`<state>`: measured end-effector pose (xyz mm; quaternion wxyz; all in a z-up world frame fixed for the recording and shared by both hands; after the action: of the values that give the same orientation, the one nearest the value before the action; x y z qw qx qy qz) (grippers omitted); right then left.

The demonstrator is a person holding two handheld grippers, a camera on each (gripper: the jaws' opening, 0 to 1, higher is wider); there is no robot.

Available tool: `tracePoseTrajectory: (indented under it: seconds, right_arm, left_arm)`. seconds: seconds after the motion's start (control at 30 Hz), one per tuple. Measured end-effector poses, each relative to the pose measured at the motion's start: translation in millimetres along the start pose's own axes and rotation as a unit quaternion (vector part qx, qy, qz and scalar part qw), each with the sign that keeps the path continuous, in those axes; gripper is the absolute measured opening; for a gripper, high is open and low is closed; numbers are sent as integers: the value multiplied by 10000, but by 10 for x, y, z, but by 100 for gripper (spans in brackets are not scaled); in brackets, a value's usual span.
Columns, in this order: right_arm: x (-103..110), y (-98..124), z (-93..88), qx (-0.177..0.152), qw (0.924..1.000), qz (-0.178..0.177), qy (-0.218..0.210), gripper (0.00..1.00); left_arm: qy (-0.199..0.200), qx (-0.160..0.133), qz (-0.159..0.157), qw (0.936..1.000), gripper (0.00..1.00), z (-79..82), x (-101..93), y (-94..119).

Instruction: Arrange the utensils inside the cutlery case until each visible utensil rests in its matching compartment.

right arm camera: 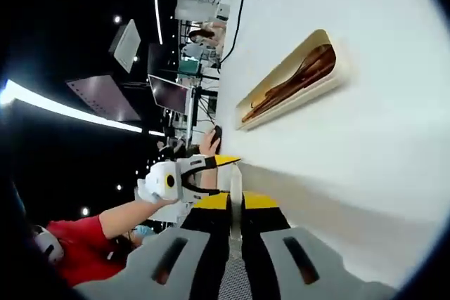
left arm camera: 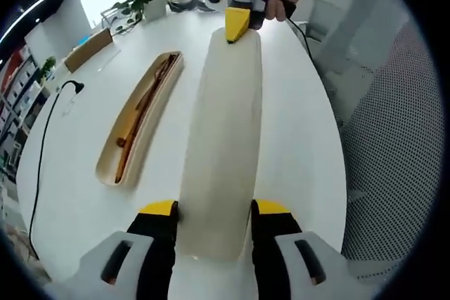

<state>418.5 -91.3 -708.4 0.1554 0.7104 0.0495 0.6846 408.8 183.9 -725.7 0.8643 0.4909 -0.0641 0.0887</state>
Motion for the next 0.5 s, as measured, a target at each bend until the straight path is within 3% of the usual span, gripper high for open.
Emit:
tracePoseTrajectory:
  seconds: [0.17, 0.27, 0.47, 0.5]
  right_arm:
    - [11, -8, 92, -31, 9999, 90, -103, 1]
    - [44, -19, 115, -6, 10000, 47, -28, 1]
    - [118, 0, 201, -187, 9997, -55, 124, 3]
    - [112, 9, 240, -308, 9986, -347, 252, 5]
  left_arm:
    - [48, 22, -195, 9998, 42, 5, 42, -30]
    - [-153, 333, -353, 9987, 41, 56, 61, 14]
    - [-220, 387, -187, 9988, 41, 147, 237, 190]
    - [-235, 407, -158, 9988, 41, 165, 254, 204]
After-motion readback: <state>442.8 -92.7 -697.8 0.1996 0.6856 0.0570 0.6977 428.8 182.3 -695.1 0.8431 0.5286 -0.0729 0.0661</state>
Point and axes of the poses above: the point that each gripper's makers call its tool centre point, and the gripper's own axes: y roughly backward along the fingers, x roughly to its left, z roughly out of its top, the point moved 10 cm from there along y, roughly backward along the fingers, and after that the axes turned 8 degrees about -y, right-handed, at the moved point
